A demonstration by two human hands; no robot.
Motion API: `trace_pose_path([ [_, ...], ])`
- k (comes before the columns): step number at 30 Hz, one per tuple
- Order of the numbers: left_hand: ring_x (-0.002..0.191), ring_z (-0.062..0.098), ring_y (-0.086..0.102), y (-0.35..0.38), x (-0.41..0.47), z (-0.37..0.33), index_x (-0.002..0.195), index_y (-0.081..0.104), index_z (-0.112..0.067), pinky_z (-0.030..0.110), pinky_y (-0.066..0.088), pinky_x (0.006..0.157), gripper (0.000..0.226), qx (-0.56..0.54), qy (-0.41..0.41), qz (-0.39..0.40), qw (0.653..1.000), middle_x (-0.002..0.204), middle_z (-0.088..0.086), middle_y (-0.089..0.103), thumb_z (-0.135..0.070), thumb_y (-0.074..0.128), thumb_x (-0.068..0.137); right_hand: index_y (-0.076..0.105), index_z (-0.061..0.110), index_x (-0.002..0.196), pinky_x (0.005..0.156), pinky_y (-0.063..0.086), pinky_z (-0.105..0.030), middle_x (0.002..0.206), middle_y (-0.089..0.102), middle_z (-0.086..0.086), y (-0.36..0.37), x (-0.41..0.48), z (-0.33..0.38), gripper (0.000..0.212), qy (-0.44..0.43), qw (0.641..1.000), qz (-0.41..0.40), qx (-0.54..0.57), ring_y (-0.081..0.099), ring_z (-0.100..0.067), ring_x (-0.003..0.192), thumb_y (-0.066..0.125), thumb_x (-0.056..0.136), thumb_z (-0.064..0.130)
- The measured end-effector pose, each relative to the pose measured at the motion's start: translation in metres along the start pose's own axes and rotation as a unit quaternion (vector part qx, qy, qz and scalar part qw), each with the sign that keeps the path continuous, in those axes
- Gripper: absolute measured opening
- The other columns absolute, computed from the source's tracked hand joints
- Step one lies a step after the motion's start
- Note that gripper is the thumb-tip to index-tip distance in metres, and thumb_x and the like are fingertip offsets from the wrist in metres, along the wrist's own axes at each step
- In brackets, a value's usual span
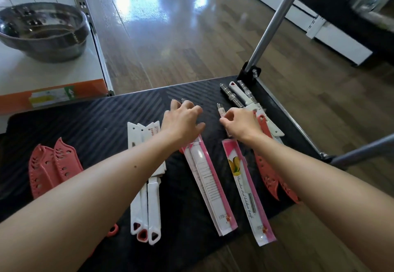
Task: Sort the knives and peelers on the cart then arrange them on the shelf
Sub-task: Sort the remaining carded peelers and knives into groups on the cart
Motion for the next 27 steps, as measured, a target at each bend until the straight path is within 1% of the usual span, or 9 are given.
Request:
trace_pose_path([
  [3, 0.128, 0.028, 0.031, 0.004, 0.004, -0.022, 0.130, 0.049, -0.026, 0.041, 0.037, 0.097, 0.040, 0.002, 0.027, 0.003, 1.000, 0.137, 0.001, 0.047, -0.039, 0.048, 0.092, 0.069, 0.015, 0.097, 0.092, 0.047, -0.035, 0.108, 0.069, -0.010, -0.015, -0.005, -0.026, 0.024, 0.026, 0.999, -0.021, -0.031, 0.060, -0.027, 0.106, 0.054, 0.087, 0.031],
  [8, 0.124, 0.029, 0.035, 0.012, 0.006, -0.047, 0.130, 0.049, -0.028, 0.041, 0.037, 0.097, 0.039, -0.023, 0.044, 0.019, 0.999, 0.134, 0.002, 0.050, -0.032, 0.049, 0.091, 0.068, 0.017, 0.099, 0.085, 0.050, -0.035, 0.106, 0.069, -0.008, -0.010, -0.011, -0.037, 0.032, 0.025, 0.998, -0.002, -0.052, 0.062, -0.026, 0.103, 0.054, 0.088, 0.044],
  [11, 0.125, 0.027, 0.033, 0.017, 0.007, -0.053, 0.134, 0.044, -0.032, 0.040, 0.036, 0.097, 0.043, 0.028, 0.101, 0.024, 0.994, 0.138, -0.001, 0.047, -0.029, 0.051, 0.092, 0.068, 0.018, 0.099, 0.087, 0.052, -0.038, 0.106, 0.069, -0.006, -0.008, -0.011, -0.038, 0.032, 0.019, 0.998, 0.008, -0.057, 0.063, -0.025, 0.101, 0.054, 0.088, 0.045],
  [13, 0.127, 0.025, 0.031, 0.020, 0.010, -0.053, 0.136, 0.042, -0.035, 0.038, 0.034, 0.096, 0.045, 0.073, 0.134, 0.029, 0.988, 0.141, -0.004, 0.045, -0.029, 0.051, 0.093, 0.069, 0.019, 0.098, 0.086, 0.052, -0.038, 0.105, 0.070, -0.006, -0.006, -0.011, -0.040, 0.032, 0.015, 0.998, 0.015, -0.065, 0.064, -0.024, 0.100, 0.055, 0.087, 0.045],
  [17, 0.131, 0.024, 0.025, 0.028, 0.018, -0.058, 0.136, 0.041, -0.037, 0.038, 0.032, 0.099, 0.045, 0.121, 0.176, 0.045, 0.976, 0.143, -0.008, 0.039, -0.029, 0.052, 0.093, 0.069, 0.019, 0.097, 0.083, 0.053, -0.036, 0.102, 0.070, -0.004, 0.000, -0.014, -0.044, 0.029, 0.009, 0.997, 0.034, -0.066, 0.064, -0.024, 0.098, 0.057, 0.086, 0.044],
  [20, 0.133, 0.025, 0.022, 0.032, 0.022, -0.064, 0.138, 0.038, -0.039, 0.038, 0.031, 0.101, 0.049, 0.155, 0.200, 0.039, 0.967, 0.143, -0.008, 0.037, -0.029, 0.052, 0.093, 0.069, 0.019, 0.096, 0.082, 0.052, -0.034, 0.102, 0.070, -0.005, 0.003, -0.013, -0.048, 0.025, 0.012, 0.997, 0.034, -0.068, 0.063, -0.025, 0.098, 0.056, 0.086, 0.038],
  [22, 0.136, 0.026, 0.019, 0.036, 0.021, -0.070, 0.139, 0.035, -0.041, 0.038, 0.030, 0.102, 0.051, 0.189, 0.225, 0.042, 0.955, 0.145, -0.007, 0.034, -0.027, 0.052, 0.093, 0.070, 0.019, 0.096, 0.082, 0.052, -0.034, 0.102, 0.070, -0.005, -0.001, -0.013, -0.054, 0.022, 0.026, 0.997, 0.025, -0.062, 0.063, -0.026, 0.099, 0.055, 0.086, 0.032],
  [24, 0.138, 0.028, 0.017, 0.040, 0.020, -0.075, 0.139, 0.036, -0.040, 0.037, 0.030, 0.103, 0.050, 0.222, 0.249, 0.042, 0.942, 0.147, -0.006, 0.032, -0.024, 0.050, 0.094, 0.071, 0.018, 0.096, 0.081, 0.050, -0.033, 0.101, 0.070, -0.006, -0.015, -0.011, -0.064, 0.022, 0.045, 0.997, -0.007, -0.061, 0.063, -0.028, 0.099, 0.054, 0.085, 0.028],
  [27, 0.139, 0.028, 0.017, 0.041, 0.020, -0.082, 0.135, 0.043, -0.033, 0.036, 0.029, 0.104, 0.043, 0.244, 0.277, 0.035, 0.929, 0.143, -0.007, 0.039, -0.018, 0.046, 0.095, 0.071, 0.017, 0.096, 0.081, 0.049, -0.032, 0.102, 0.070, -0.010, -0.041, -0.006, -0.085, 0.024, 0.088, 0.993, -0.070, -0.041, 0.063, -0.033, 0.100, 0.053, 0.083, 0.027],
])
Point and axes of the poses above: each hand's wrist, its own x-axis towards the middle knuckle, its own y-axis out of the palm, z = x × y, the point moved 7 cm from there along x, towards the middle knuckle
